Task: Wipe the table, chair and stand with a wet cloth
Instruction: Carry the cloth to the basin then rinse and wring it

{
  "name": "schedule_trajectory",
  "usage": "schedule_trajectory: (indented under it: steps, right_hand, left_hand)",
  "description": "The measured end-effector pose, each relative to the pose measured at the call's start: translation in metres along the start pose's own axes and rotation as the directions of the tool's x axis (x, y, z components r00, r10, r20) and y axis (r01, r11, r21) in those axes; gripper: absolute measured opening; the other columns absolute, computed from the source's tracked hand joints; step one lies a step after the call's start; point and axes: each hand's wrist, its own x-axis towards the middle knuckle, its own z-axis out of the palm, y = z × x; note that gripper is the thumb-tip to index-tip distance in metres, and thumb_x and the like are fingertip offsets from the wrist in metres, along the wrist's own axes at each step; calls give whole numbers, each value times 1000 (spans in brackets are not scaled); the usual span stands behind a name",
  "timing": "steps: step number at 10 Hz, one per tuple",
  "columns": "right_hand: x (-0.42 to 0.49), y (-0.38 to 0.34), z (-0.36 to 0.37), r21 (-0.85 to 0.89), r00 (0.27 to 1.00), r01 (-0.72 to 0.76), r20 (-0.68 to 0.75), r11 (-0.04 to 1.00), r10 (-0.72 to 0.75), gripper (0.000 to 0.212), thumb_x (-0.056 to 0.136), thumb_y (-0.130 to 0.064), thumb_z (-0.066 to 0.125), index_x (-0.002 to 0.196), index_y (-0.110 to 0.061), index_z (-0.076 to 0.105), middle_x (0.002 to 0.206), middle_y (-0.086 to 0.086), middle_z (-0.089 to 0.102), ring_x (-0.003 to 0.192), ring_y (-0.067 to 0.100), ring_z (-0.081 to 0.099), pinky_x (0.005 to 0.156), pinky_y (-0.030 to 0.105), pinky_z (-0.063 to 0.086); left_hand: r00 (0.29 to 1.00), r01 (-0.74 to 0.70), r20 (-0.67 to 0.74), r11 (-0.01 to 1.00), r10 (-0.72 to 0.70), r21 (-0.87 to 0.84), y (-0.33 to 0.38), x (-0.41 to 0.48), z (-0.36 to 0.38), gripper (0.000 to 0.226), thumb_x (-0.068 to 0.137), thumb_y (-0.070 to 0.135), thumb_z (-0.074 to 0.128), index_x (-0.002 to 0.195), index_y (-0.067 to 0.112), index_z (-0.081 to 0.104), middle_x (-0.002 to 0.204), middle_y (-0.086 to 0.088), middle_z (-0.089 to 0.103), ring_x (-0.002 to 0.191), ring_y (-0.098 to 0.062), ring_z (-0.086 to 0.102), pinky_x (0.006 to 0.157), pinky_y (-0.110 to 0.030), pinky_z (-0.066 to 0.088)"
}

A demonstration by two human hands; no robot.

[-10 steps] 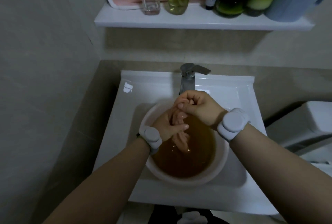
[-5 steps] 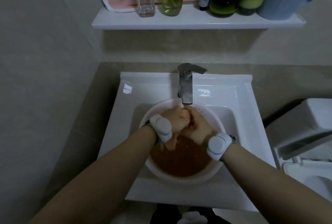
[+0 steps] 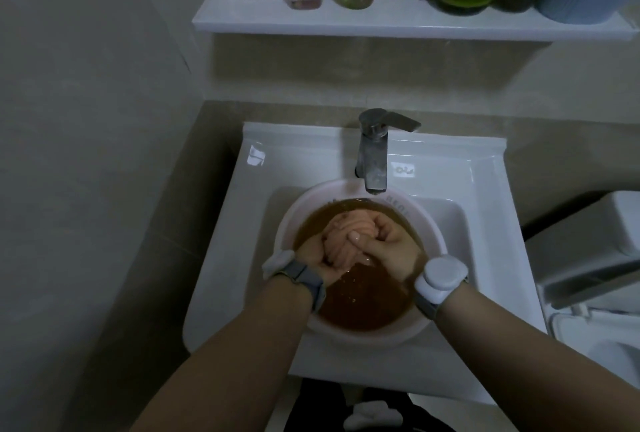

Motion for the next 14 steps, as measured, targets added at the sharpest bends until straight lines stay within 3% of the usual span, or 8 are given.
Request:
schedule_trajectory:
  steps: [3,5,7,9,10,12,13,14]
  right_hand:
    - [21,19,5,391,928,-297,-98,871,360,37,94,-44,47,114,-16,60,102,4,69,99,19,62,79,37,52]
    - [34,24,7,273,952,-232,-134,934,276,28,89,-35,60,107,-14,58,91,4,67,88,20,63,80,35,50]
    - [39,0,3,-297,972,-232,-31,926,234,20,88,-34,62,88,-16,55,75,1,60,70,14,57,57,21,48]
    - [59,-14,9,-603,961,-245,-47,760,273,21,90,-34,60,93,-14,55,86,1,60,78,14,55,65,20,43]
    - [63,-15,9,-669,949,-280,-86,689,302,8,93,-27,57,92,-19,57,100,10,56,88,20,53,72,25,42]
    - [68,19,-10,-907,898,-290,-148,305,415,37,93,-18,54,129,-8,51,135,13,52,123,32,49,100,40,39]
    - [73,24,-11,-815,907,-352,-175,461,384,38,98,-18,45,135,-11,43,137,8,48,124,27,48,102,34,38]
    - [70,17,-3,-585,914,-390,-156,711,373,43,99,-36,42,134,-11,46,135,8,50,125,27,46,109,37,31]
  left_hand:
    - [997,14,78,989,-3,-148,-6,-5,1,33,94,25,41,115,7,59,101,-17,64,88,-30,59,70,-33,52]
    - [998,2,58,938,-23,347,-5,-7,-6,64,82,66,46,113,13,62,98,-10,66,86,-20,62,59,-26,53]
    - [966,-133,250,686,-73,715,2,-2,-14,25,84,51,59,94,31,72,99,-10,61,90,-20,60,78,-31,49]
    - [897,-413,424,-112,120,904,12,0,1,22,85,32,64,105,23,69,110,3,66,105,-14,58,98,-30,43]
    - [867,-379,458,-333,198,863,8,5,3,26,84,26,66,108,18,67,112,-1,65,100,-13,55,86,-20,40]
    - [898,-162,358,-562,258,811,0,7,8,46,84,23,62,122,4,44,116,-13,55,107,-30,54,82,-34,43]
    - [858,-128,400,-622,321,773,-7,6,9,45,85,22,58,122,5,40,120,-14,46,111,-32,48,87,-39,41]
    - [859,-175,345,-417,379,892,-5,8,-4,34,86,30,56,112,9,51,110,-8,58,99,-27,56,82,-34,47]
